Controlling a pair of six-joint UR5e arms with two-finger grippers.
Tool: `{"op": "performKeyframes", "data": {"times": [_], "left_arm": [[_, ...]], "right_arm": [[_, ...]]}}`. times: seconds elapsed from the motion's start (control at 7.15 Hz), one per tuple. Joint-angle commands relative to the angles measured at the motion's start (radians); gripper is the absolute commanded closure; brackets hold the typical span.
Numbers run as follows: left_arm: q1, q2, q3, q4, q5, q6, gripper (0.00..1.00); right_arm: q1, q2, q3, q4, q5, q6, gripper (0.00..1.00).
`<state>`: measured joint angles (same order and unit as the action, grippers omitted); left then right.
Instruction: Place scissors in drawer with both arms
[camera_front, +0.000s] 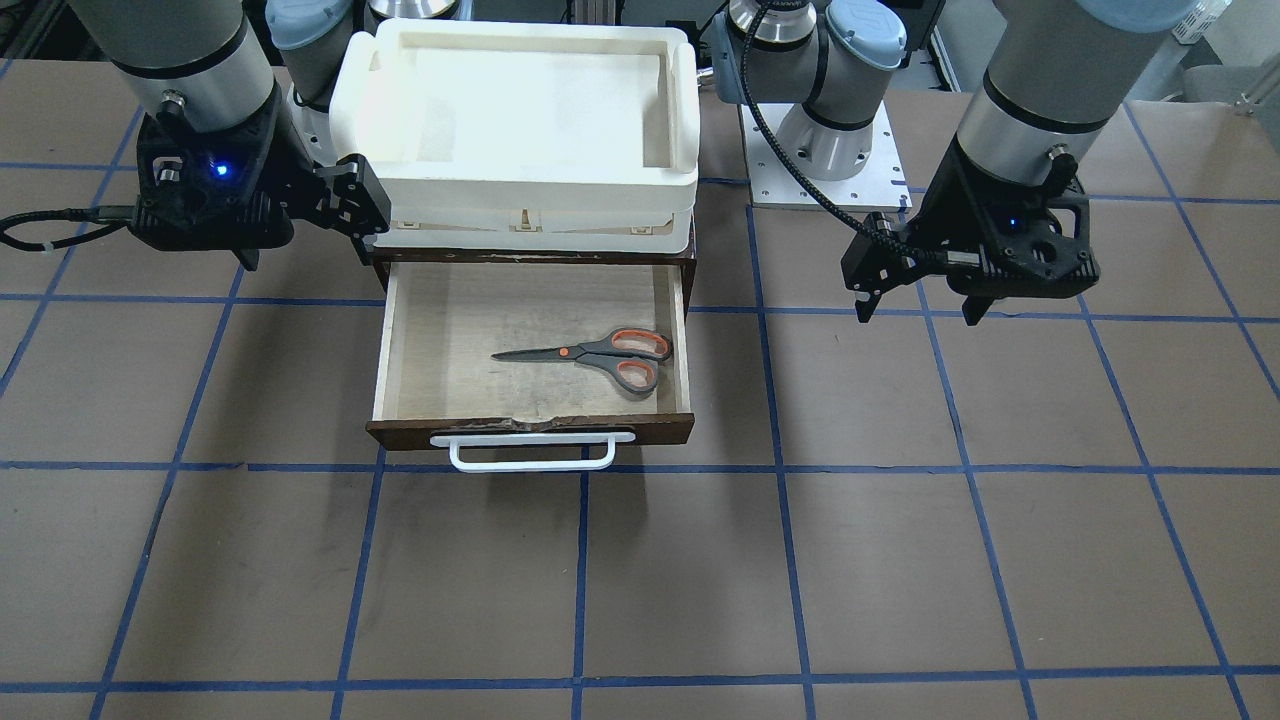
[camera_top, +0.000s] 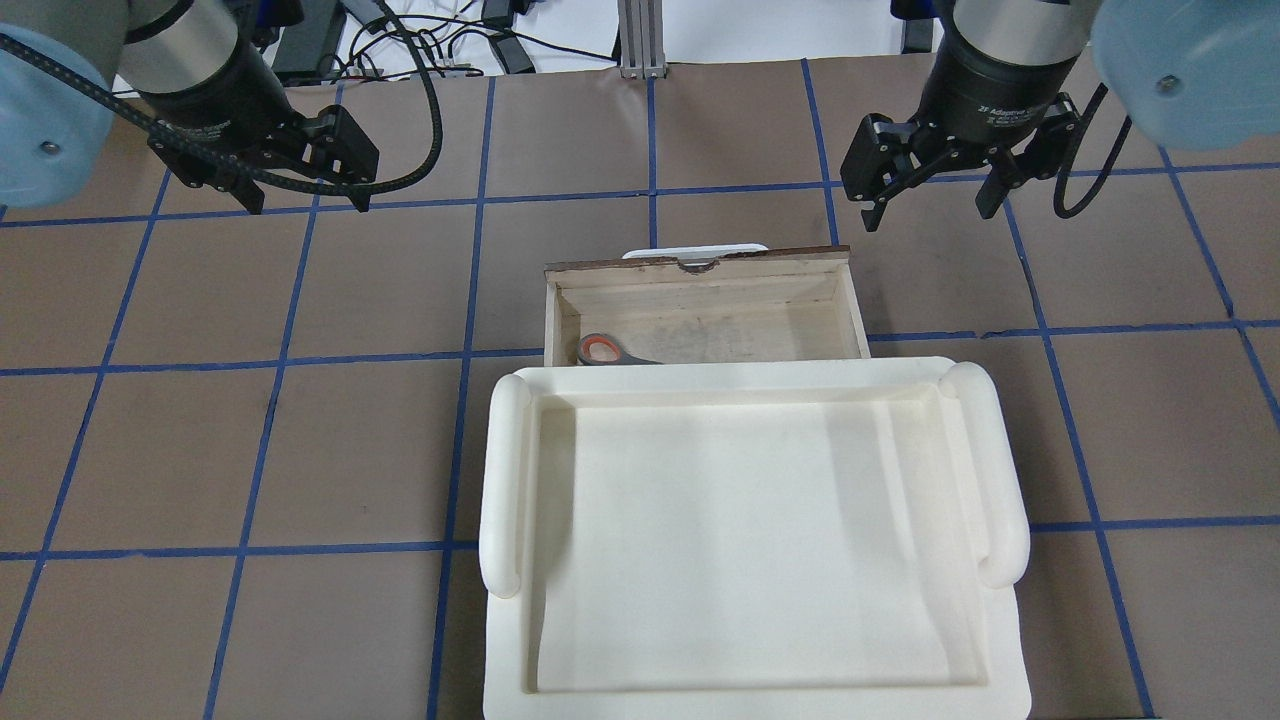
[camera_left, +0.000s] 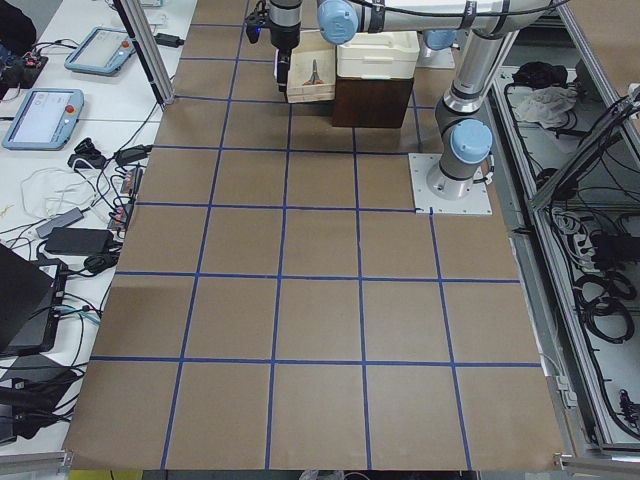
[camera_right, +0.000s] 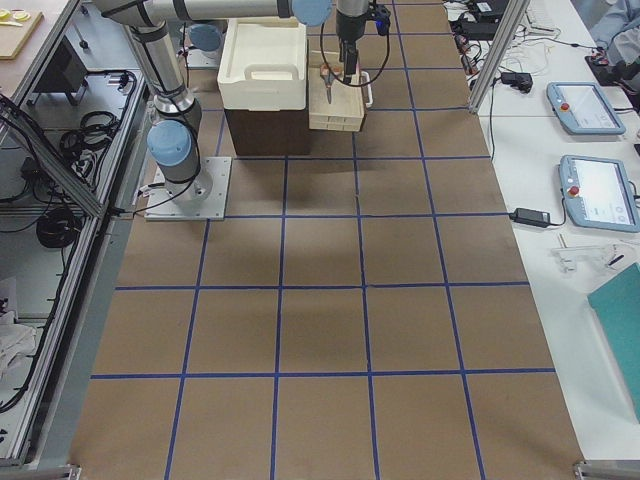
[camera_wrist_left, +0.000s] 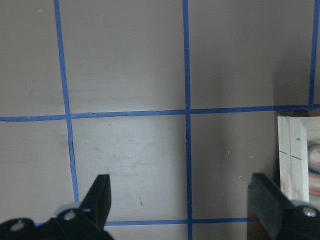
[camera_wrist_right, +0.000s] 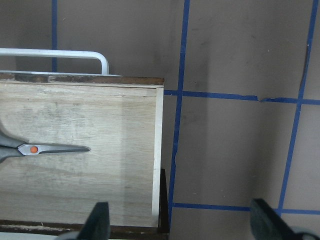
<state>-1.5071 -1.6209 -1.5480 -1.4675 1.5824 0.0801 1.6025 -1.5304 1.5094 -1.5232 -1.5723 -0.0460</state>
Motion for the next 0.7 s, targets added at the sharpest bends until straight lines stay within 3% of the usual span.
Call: {"op": "performKeyframes", "data": {"times": [0.0, 0.56], "left_arm": [[0.002, 0.003, -0.012, -0.004, 0.001, 0.003, 0.00], [0.001, 0.004, -0.021, -0.002, -0.001, 0.003, 0.00]], "right_arm": [[0.001, -0.001, 0.000, 0.000, 0.000, 0.000, 0.00], [0.001, -0.001, 0.000, -0.002, 0.000, 0.000, 0.00]]}}
